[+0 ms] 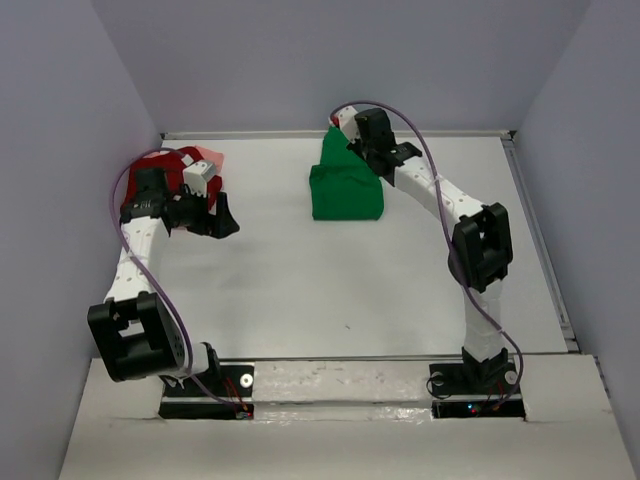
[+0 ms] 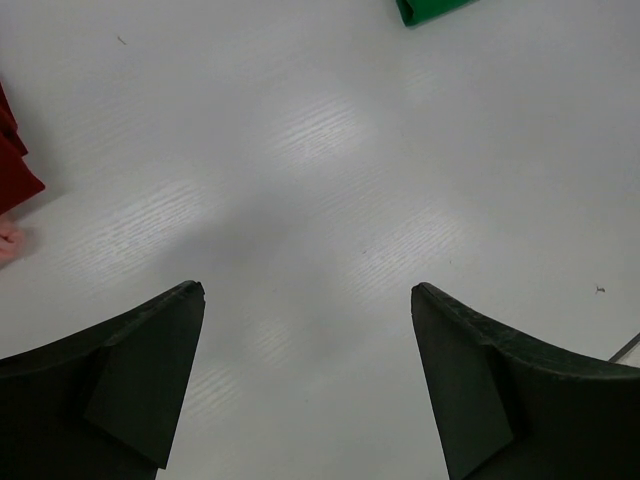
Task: Fold and stack the t-shirts
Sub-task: Fold the tshirt
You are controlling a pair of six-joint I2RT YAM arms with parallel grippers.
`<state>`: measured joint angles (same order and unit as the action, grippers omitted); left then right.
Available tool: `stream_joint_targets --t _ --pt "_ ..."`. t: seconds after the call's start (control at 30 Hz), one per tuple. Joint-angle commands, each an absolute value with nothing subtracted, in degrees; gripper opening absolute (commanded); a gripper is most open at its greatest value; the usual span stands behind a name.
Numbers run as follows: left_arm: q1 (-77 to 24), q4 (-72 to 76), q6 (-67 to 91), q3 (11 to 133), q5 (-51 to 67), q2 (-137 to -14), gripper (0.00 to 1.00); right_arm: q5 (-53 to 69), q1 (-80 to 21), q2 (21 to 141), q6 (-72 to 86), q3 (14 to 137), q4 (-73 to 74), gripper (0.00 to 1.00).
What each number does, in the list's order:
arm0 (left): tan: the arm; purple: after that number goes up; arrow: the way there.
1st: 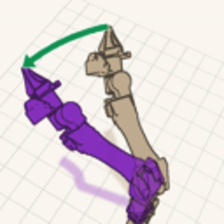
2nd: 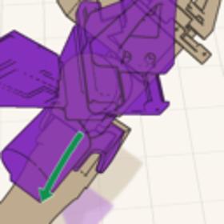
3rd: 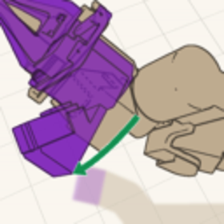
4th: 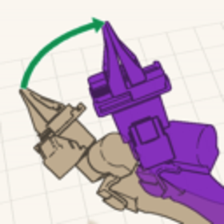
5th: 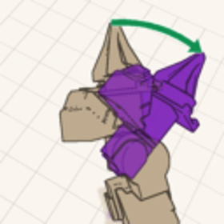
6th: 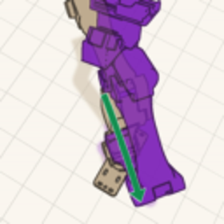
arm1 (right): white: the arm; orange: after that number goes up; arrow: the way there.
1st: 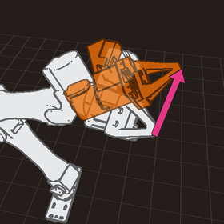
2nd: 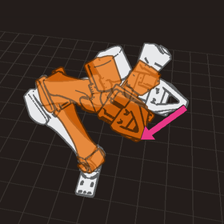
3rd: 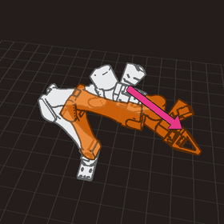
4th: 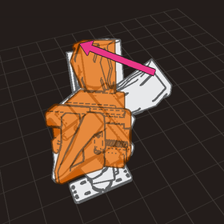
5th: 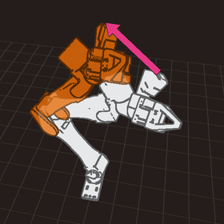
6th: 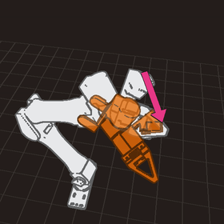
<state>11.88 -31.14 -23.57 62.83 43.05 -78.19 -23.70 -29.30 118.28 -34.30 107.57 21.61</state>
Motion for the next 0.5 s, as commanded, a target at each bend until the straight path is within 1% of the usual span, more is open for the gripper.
stream_joint_targets --t 0.0,0.03,0.17,0.3,0.47 --pt "11.6 -31.4 -24.2 62.7 43.6 -75.4 0.94 -19.4 -28.3 124.4 -28.8 117.1 26.4 0.0" --pt "11.6 -30.9 -24.2 62.1 42.3 -74.7 0.94 -18.2 -28.3 126.1 -28.0 122.6 29.3 0.0" --pt "11.6 -29.3 -23.9 59.9 39.4 -71.9 0.94 -14.5 -27.8 133.6 -26.2 133.6 33.3 0.0" --pt "11.8 -28.6 -23.6 58.8 37.4 -70.4 0.95 -9.9 -27.8 137.9 -25.1 137.7 33.7 0.0" --pt "11.7 -28.7 -23.6 59.1 35.8 -71.0 0.95 -7.4 -27.8 142.2 -24.2 139.7 33.9 0.0"
